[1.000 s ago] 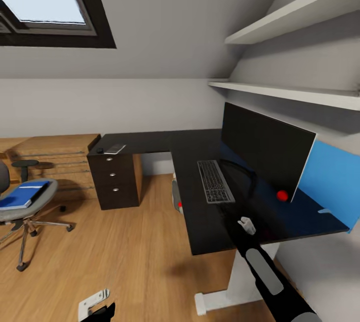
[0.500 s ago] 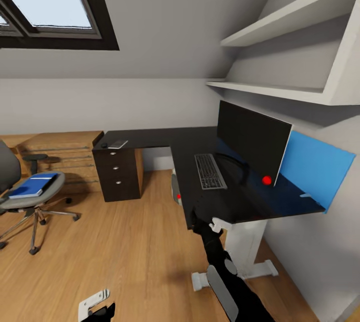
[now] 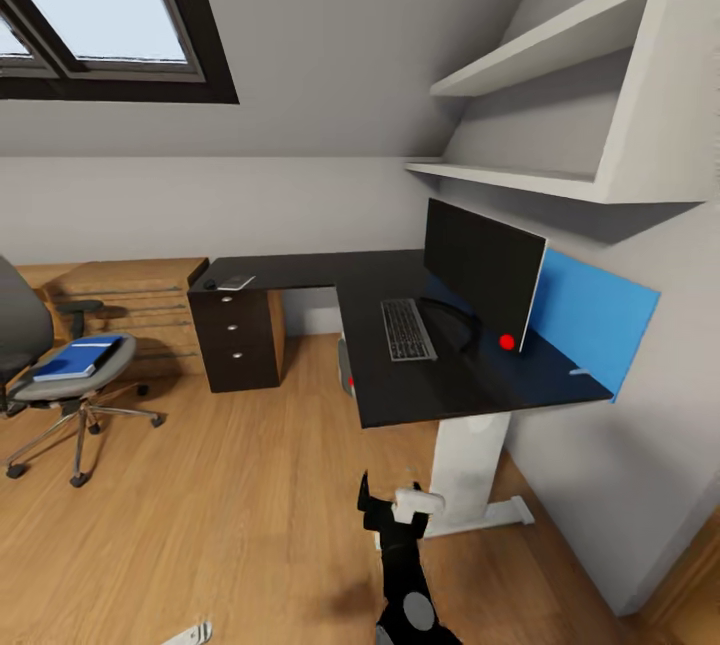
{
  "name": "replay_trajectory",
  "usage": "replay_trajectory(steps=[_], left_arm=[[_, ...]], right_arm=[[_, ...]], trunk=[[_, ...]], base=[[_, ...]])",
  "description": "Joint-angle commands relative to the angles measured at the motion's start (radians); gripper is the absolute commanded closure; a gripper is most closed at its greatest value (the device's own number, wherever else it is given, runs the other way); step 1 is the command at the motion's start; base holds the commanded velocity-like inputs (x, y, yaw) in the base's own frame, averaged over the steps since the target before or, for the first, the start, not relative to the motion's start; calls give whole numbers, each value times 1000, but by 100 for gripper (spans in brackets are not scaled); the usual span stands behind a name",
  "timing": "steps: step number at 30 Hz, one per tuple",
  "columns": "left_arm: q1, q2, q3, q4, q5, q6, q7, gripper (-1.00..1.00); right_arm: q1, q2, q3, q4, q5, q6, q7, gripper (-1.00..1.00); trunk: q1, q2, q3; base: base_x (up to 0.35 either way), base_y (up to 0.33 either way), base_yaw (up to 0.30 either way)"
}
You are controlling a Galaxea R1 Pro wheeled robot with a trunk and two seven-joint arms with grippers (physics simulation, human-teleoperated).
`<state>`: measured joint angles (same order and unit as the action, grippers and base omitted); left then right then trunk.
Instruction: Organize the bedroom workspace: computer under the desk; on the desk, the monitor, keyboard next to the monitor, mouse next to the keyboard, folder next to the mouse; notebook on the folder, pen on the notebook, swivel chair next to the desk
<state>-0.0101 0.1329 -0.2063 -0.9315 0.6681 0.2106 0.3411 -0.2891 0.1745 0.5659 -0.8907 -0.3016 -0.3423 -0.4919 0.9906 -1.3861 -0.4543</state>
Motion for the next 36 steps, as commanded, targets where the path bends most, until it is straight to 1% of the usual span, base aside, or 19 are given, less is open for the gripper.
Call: replay_trajectory(steps=[1, 3, 4, 6, 7, 9, 10, 12, 14, 15, 18, 21, 24, 26, 28, 30, 32, 34, 36], left_arm=[[-1, 1, -5, 15, 6, 1, 9, -100], [-1, 1, -6, 44, 5, -2, 8, -100], [-1, 1, -6, 64, 4, -11, 8, -100], [-1, 2, -6, 77, 3, -31, 7, -100], [-1, 2, -7, 87, 3, -57, 7, -100], [-1, 1, -8, 93, 4, -84, 7, -100], [-1, 0, -13, 100, 5, -108, 7, -100], [-1, -1, -23, 107, 5, -127, 7, -100], [-1, -1, -38, 116, 5, -139, 8, -100], [-1, -1, -52, 128, 5, -147, 9, -100], [-1, 0, -65, 143, 4, -155, 10, -100], [-1, 2, -72, 152, 5, -159, 10, -100], [-1, 1, -77, 162, 6, -161, 10, -100], [-1, -1, -78, 171, 5, -160, 10, -100], [-2, -13, -79, 196, 2, -161, 10, -100], [-2, -19, -80, 205, 2, -161, 10, -100], [-2, -25, -80, 216, 1, -161, 10, -100], [-2, -28, -80, 221, 1, -160, 10, -100], [-2, -30, -80, 224, 1, -160, 9, -100]], right_arm=[[6, 0, 13, 17, -7, -7, -5, -100], [14, 0, 31, 56, -7, -8, -6, -100], [20, 0, 47, 105, -8, -10, -6, -100], [24, 0, 57, 161, -10, -11, -5, -100], [26, 0, 64, 222, -12, -15, -3, -100], [27, 0, 67, 283, -14, -22, 2, -100], [28, 0, 69, 336, -15, -38, 10, -100], [29, 0, 69, 377, -16, -59, 21, -100], [29, 0, 68, 406, -16, -83, 32, -100], [29, 0, 66, 426, -17, -103, 44, -100], [30, 0, 64, 449, -18, -122, 59, -100], [30, 0, 64, 477, -18, -134, 71, -100], [30, 0, 64, 538, -19, -147, 101, -100], [30, 0, 64, 559, -19, -150, 120, -100], [30, 0, 63, 588, -19, -152, 163, -100], [30, 0, 60, 597, -22, -152, 183, -100], [30, 0, 52, 605, -36, -152, 204, -100], [30, 0, 43, 607, -57, -155, 217, -100], [30, 0, 40, 606, -70, -160, 222, -100]], trunk=[[0, -1, -1], [0, -1, -1], [0, -1, -1], [0, -1, -1], [-4, 6, 2], [-12, 20, 8], [-16, 27, 12], [-23, 41, 18], [-31, 55, 24], [-35, 62, 27], [-46, 83, 37], [-58, 104, 46], [-69, 125, 55], [-77, 139, 62], [-85, 153, 68], [-92, 167, 74], [-100, 181, 81], [-108, 195, 87], [-115, 209, 93]], base=[[-73, -18, 0], [-52, -13, 0], [-30, -8, 0], [-21, -5, 0], [-12, -3, 0], [-9, -2, 0], [-5, -1, 0], [-4, -1, 0], [-2, -1, 0], [-1, 0, 0], [0, 0, 0], [0, 0, 0], [0, 0, 0], [0, 0, 0], [0, 0, 0], [0, 0, 0], [0, 0, 0], [0, 0, 0], [0, 0, 0]])
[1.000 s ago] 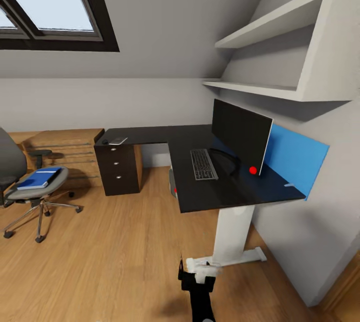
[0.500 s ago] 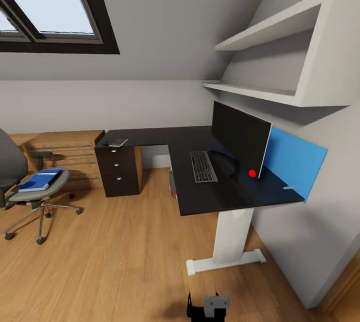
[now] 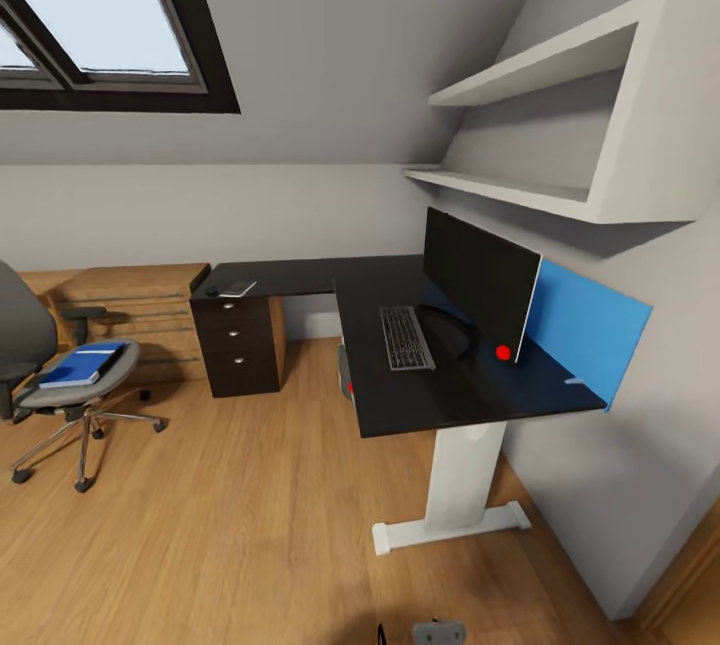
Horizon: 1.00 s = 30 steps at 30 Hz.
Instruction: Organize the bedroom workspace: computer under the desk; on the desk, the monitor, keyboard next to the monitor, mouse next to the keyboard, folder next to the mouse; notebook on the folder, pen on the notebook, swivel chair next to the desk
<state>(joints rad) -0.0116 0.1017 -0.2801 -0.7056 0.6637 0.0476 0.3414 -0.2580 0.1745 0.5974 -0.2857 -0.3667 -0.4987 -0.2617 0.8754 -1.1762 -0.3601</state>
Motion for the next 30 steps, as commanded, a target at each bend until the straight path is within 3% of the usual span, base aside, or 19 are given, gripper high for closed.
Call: replay_trajectory(steps=[1, 8, 13, 15, 17, 25, 30], left_arm=[[-1, 0, -7, -1, 5, 3, 9, -100], [-1, -3, -7, 14, 5, 3, 8, -100], [-1, -2, -8, 18, 5, 3, 8, -100], [-1, -3, -9, 18, 3, -11, 8, -100], [-1, -3, -34, 39, 3, -95, 7, -100], [-1, -2, -46, 55, 3, -111, 5, -100], [-1, -2, -47, 57, 4, -112, 5, -100]], right_arm=[[-1, 0, 6, 1, -15, -9, -3, -100], [-1, 0, -10, 1, -41, -34, 53, -100], [-1, 0, -68, 7, -103, -39, 78, -100], [-1, 0, -70, 29, -104, -39, 79, -100], [-1, 0, -70, 38, -98, -42, 79, -100], [-1, 0, -69, 41, -95, -57, 79, -100], [-1, 0, -68, 44, -96, -105, 79, -100]], trunk=[[-4, 6, 2], [-31, 55, 24], [-50, 90, 40], [-50, 90, 39], [-50, 90, 37], [-50, 90, 33], [-50, 90, 33]], base=[[0, 0, 0], [0, 0, 0], [0, 0, 41], [0, 0, 262], [-53, 47, 122], [-207, 200, 13], [-205, 276, 118]])
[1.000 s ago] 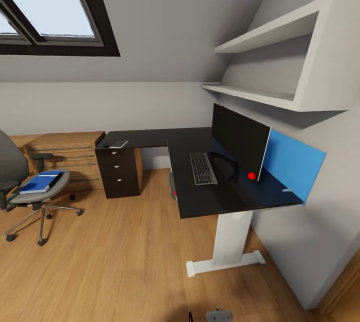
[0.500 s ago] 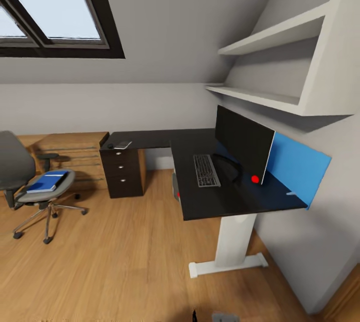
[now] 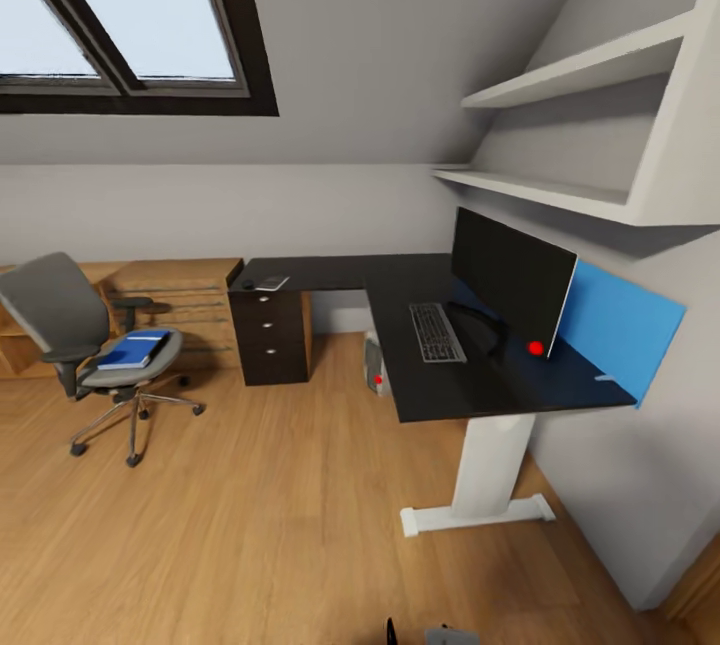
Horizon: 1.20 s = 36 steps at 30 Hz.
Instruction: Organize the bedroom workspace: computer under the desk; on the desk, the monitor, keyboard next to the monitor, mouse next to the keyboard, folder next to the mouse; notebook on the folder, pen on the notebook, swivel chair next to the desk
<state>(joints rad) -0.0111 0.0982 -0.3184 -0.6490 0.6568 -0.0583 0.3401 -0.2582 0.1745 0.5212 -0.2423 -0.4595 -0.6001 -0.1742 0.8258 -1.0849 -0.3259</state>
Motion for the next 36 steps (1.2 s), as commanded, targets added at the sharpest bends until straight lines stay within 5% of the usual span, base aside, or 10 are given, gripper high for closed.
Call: replay_trajectory(steps=[1, 8, 17, 36], left_arm=[[-1, 1, -8, 0, 10, -6, 7, -100], [-1, 2, -9, -1, 4, -6, 7, -100], [-1, -1, -7, -1, -63, -8, 8, -100], [-1, -2, -7, 0, -67, -6, 8, -100]], right_arm=[[-1, 0, 9, 1, -4, -5, -8, -100], [-1, 0, 8, 27, -4, -9, -10, -100], [-1, 0, 8, 29, -2, -9, -10, -100], [-1, 0, 10, 29, -1, -12, -8, -100]], trunk=[[0, -1, -1], [0, -1, -1], [0, -1, -1], [0, -1, 9]], base=[[-163, 300, 247], [-61, 199, 272], [117, 36, 277], [314, 32, 160]])
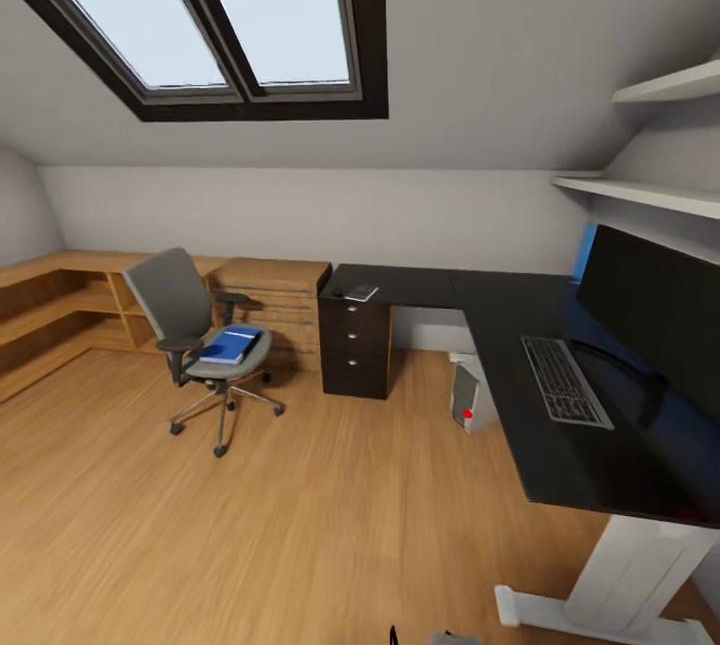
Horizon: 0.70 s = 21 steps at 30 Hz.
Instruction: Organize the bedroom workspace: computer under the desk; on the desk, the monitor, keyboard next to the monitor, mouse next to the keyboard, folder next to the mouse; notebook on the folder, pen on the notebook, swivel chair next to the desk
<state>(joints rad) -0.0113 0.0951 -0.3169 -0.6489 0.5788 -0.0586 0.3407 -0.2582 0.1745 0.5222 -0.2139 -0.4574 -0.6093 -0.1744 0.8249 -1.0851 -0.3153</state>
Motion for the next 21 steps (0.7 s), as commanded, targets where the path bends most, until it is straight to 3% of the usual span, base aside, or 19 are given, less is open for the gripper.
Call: replay_trajectory(steps=[1, 21], left_arm=[[-1, 2, -8, 0, 10, -6, 8, -100], [-1, 1, -10, -1, 10, -6, 7, -100]], right_arm=[[-1, 0, 9, 1, -3, -3, -8, -100], [-1, -16, 9, 2, -3, -3, -8, -100]], trunk=[[1, -1, 0], [-68, 125, 62]], base=[[325, 1, 6], [330, 0, 1]])
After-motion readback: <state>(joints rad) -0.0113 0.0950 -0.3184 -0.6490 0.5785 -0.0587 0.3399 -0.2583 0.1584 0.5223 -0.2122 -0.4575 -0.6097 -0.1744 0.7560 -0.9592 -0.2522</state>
